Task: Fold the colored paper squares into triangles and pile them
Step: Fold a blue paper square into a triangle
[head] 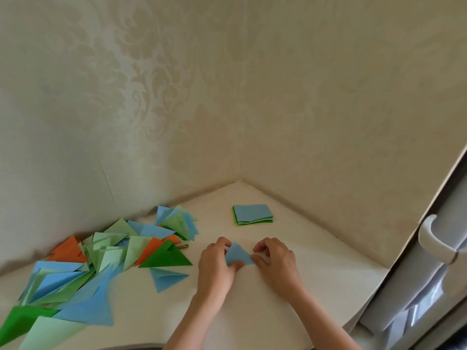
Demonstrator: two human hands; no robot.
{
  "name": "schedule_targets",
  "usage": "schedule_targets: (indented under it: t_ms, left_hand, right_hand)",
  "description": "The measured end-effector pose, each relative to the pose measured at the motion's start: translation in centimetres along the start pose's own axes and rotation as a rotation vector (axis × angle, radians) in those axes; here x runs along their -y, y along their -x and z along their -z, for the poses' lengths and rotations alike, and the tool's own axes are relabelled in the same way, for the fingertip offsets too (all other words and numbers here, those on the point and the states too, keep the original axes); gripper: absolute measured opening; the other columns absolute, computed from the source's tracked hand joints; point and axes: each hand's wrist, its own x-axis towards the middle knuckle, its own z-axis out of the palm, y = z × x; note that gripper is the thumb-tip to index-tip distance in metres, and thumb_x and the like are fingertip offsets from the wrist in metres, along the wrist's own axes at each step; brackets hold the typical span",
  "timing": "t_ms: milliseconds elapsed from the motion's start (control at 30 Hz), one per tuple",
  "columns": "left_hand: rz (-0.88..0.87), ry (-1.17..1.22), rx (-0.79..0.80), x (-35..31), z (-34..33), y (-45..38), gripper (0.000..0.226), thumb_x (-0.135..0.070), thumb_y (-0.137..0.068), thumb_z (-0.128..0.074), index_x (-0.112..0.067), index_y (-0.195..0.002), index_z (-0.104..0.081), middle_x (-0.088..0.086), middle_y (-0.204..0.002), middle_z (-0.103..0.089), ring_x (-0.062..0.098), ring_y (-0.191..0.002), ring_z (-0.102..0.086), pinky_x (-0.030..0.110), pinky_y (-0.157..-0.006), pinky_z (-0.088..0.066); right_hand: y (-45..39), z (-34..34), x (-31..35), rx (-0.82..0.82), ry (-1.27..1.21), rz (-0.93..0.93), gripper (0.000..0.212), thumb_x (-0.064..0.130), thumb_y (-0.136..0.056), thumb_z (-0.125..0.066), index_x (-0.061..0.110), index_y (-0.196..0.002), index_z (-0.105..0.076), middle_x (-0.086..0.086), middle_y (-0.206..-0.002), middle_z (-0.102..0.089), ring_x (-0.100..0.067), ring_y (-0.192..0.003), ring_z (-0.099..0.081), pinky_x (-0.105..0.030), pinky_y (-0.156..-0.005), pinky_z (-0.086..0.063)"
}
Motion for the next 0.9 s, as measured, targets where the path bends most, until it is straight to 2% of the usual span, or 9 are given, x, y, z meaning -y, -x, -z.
schedule_targets:
  t_ms: [267,400,567,667,700,767,900]
  left_hand:
    - [-0.092,-0.035,-0.017,0.0,0.5,0.6,0.023,-0.016,-0.091,-0.06,-0.026,-0.112,-0.056,-0.005,-0.083,-0.061,0.014,-0.077,-0.054,0.021,-0.063,-0.034]
    - [-0.084,0.065,-0.039,-0.2,2.8,0.5,0.014,-0.016,-0.091,-0.063,-0.022,-0.102,-0.059,-0.003,-0.074,-0.061,0.013,-0.068,-0.055,0.017,-0.056,-0.036]
    - [-0.082,0.03,-0.122,1.5,8.6,-0.2,0.01,-0.013,-0.089,-0.066,-0.018,-0.095,-0.059,-0.012,-0.071,-0.056,0.011,-0.069,-0.057,0.017,-0.06,-0.04]
    - [-0.037,-0.007,-0.143,3.4,11.4,0.0,0.011,-0.013,-0.088,-0.066,-0.021,-0.091,-0.058,-0.007,-0.078,-0.061,0.015,-0.075,-0.059,0.017,-0.064,-0.042]
    - [-0.026,-0.008,-0.139,4.0,11.9,0.2,0.014,-0.013,-0.088,-0.067,-0.022,-0.088,-0.057,-0.008,-0.078,-0.061,0.013,-0.076,-0.059,0.014,-0.063,-0.04]
    - [-0.001,-0.019,-0.126,5.1,12.6,0.5,0.016,-0.014,-0.088,-0.067,-0.024,-0.087,-0.055,-0.012,-0.077,-0.059,0.009,-0.075,-0.058,0.012,-0.062,-0.039]
    - [0.028,-0.035,-0.11,6.8,12.6,0.7,0.016,-0.016,-0.086,-0.069,-0.025,-0.089,-0.057,-0.005,-0.08,-0.062,0.014,-0.079,-0.059,0.028,-0.069,-0.046]
  right_hand:
    - [0.2,-0.3,-0.2,-0.051,-0.023,0.027,0.011,0.026,-0.088,-0.062,0.033,-0.087,-0.054,0.017,-0.089,-0.054,-0.008,-0.084,-0.05,-0.033,-0.085,-0.043]
    - [0.3,-0.1,-0.3,-0.108,-0.114,0.003,0.011,0.023,-0.095,-0.052,0.027,-0.086,-0.058,0.013,-0.082,-0.058,-0.009,-0.076,-0.052,-0.036,-0.081,-0.047]
    - [0.5,0.2,-0.1,-0.096,-0.125,-0.021,0.012,0.026,-0.095,-0.053,0.03,-0.085,-0.057,0.013,-0.081,-0.059,-0.009,-0.075,-0.054,-0.033,-0.079,-0.048]
    - [-0.2,0.1,0.4,-0.089,-0.071,-0.016,0.006,0.028,-0.092,-0.056,0.033,-0.09,-0.056,0.011,-0.089,-0.06,-0.007,-0.075,-0.054,-0.03,-0.075,-0.048]
    - [-0.7,0.1,0.6,-0.1,-0.029,0.002,0.006,0.028,-0.09,-0.059,0.032,-0.094,-0.058,0.011,-0.095,-0.06,-0.008,-0.078,-0.054,-0.03,-0.077,-0.047]
    - [-2.0,-0.2,1.2,-0.154,0.077,0.068,0.02,0.026,-0.086,-0.066,0.026,-0.106,-0.062,0.007,-0.107,-0.061,-0.012,-0.091,-0.057,-0.034,-0.084,-0.045]
    - [-5.1,-0.9,2.1,-0.15,0.235,0.131,0.044,0.022,-0.086,-0.068,0.014,-0.128,-0.058,-0.004,-0.134,-0.055,-0.024,-0.121,-0.053,-0.036,-0.095,-0.036]
